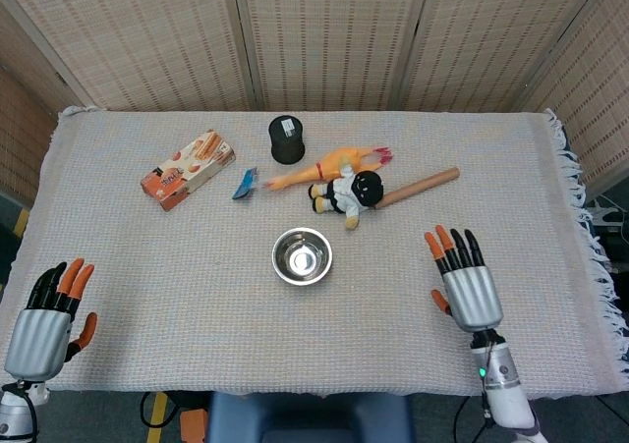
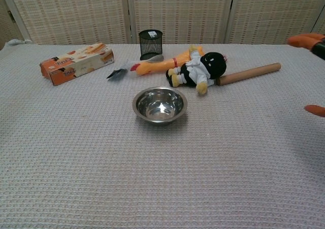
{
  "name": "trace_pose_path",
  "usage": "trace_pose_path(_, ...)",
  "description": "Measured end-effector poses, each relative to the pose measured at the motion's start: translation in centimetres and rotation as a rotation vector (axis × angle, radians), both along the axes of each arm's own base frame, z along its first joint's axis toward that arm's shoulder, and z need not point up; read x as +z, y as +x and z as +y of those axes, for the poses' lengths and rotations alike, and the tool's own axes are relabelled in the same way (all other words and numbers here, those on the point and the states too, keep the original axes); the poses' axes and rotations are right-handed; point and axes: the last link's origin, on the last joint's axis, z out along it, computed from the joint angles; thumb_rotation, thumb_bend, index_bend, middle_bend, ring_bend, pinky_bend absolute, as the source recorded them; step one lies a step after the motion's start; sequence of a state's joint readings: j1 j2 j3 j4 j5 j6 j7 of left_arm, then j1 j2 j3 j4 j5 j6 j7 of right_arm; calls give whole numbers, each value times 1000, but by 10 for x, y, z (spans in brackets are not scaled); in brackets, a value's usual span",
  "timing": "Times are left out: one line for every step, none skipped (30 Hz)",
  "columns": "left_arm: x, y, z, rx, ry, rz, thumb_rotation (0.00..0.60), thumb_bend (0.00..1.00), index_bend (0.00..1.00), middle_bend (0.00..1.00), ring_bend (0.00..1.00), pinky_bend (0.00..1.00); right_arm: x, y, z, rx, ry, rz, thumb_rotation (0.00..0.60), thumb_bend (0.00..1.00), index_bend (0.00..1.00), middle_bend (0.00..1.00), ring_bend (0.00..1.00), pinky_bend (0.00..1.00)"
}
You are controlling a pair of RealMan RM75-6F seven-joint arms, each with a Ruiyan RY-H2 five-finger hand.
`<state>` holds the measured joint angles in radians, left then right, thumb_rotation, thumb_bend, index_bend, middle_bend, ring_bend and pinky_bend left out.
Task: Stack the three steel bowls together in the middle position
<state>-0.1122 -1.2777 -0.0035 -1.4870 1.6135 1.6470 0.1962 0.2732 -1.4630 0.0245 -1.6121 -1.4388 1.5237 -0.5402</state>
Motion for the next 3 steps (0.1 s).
trace_pose_path(0, 0, 0, 8, -5, 7, 600, 460, 0, 0, 0, 99, 8, -11, 10, -27, -23, 5, 600, 106, 0, 0, 0, 0)
trace_pose_path(-1, 0, -1, 18, -10, 15, 600, 459, 0, 0, 0, 99, 17, -23, 22, -61, -47, 5, 600, 106, 0, 0, 0, 0)
trace_pose_path(-1, 0, -1, 23, -12, 20, 600, 459, 0, 0, 0, 99, 22, -30, 29, -81, -58, 2, 600, 106, 0, 0, 0, 0)
